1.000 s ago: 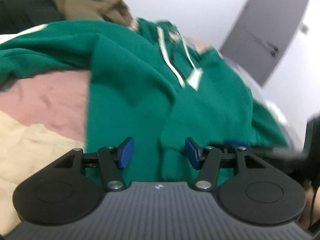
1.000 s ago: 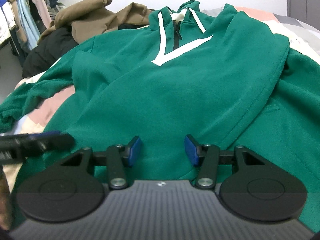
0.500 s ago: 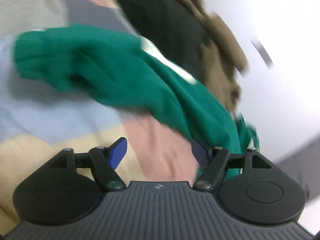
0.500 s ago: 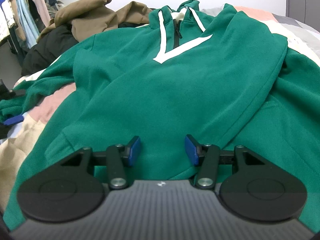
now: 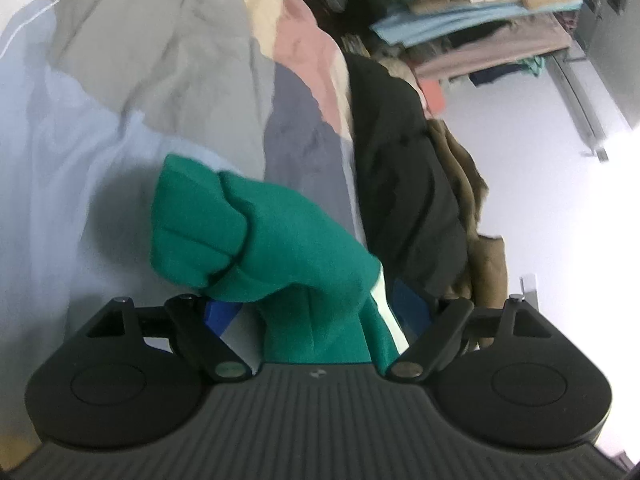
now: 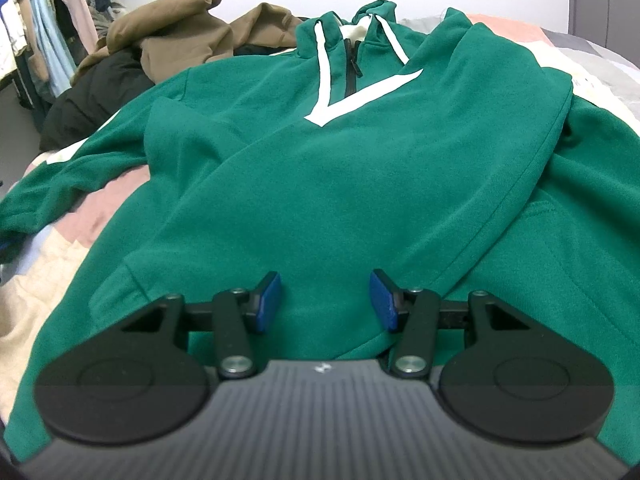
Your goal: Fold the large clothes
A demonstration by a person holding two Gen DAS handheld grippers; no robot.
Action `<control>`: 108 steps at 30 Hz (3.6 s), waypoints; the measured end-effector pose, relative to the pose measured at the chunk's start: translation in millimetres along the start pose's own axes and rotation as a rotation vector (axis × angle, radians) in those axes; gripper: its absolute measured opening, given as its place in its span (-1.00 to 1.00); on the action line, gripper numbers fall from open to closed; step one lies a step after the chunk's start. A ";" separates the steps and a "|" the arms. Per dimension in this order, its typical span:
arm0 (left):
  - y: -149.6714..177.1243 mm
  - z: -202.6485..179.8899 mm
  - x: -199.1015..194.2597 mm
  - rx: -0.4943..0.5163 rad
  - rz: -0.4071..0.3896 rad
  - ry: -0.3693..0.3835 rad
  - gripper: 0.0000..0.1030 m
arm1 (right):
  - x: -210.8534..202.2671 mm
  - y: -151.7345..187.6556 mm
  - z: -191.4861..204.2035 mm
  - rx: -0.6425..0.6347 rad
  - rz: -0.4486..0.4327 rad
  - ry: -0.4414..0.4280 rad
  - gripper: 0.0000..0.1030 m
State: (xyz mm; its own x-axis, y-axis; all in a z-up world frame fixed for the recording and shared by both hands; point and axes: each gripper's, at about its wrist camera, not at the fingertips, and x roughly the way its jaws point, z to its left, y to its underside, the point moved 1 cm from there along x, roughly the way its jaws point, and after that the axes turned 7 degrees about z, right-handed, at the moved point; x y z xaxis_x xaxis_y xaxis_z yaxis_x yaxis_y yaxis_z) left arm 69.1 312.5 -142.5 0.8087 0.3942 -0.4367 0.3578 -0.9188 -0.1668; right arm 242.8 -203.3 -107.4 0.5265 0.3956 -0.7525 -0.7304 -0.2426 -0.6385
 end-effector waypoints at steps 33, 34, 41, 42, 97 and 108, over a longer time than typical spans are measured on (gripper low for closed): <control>57.0 -233.8 -37.9 1.080 -0.355 -0.033 -0.85 | -15.6 -3.5 -4.3 0.001 -0.062 0.054 0.00; 75.6 -248.6 -44.4 1.152 -0.360 0.001 -0.85 | -17.8 -3.6 -5.1 0.005 -0.063 0.048 0.00; 202.4 -309.1 -65.6 1.468 -0.272 0.226 -0.84 | -40.4 -5.9 -27.5 0.107 -0.108 0.034 0.00; 222.0 -312.0 -67.4 1.495 -0.238 0.267 -0.84 | -45.1 -5.8 -32.7 0.133 -0.119 0.032 0.00; 273.0 -120.6 125.6 0.762 0.692 0.205 0.58 | -75.5 17.5 -150.7 0.597 -0.258 0.024 0.65; 248.2 -157.1 140.2 0.737 0.613 0.199 -0.67 | -61.8 7.3 -131.3 0.405 -0.217 -0.004 -0.08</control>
State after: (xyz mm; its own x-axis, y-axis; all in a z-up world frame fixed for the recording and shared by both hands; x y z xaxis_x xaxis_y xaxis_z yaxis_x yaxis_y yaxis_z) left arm 344.7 143.1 -106.2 0.8453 -0.2219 -0.4860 -0.4775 -0.7219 -0.5008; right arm 262.1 -345.8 -86.7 0.6848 0.4025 -0.6075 -0.7153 0.2116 -0.6660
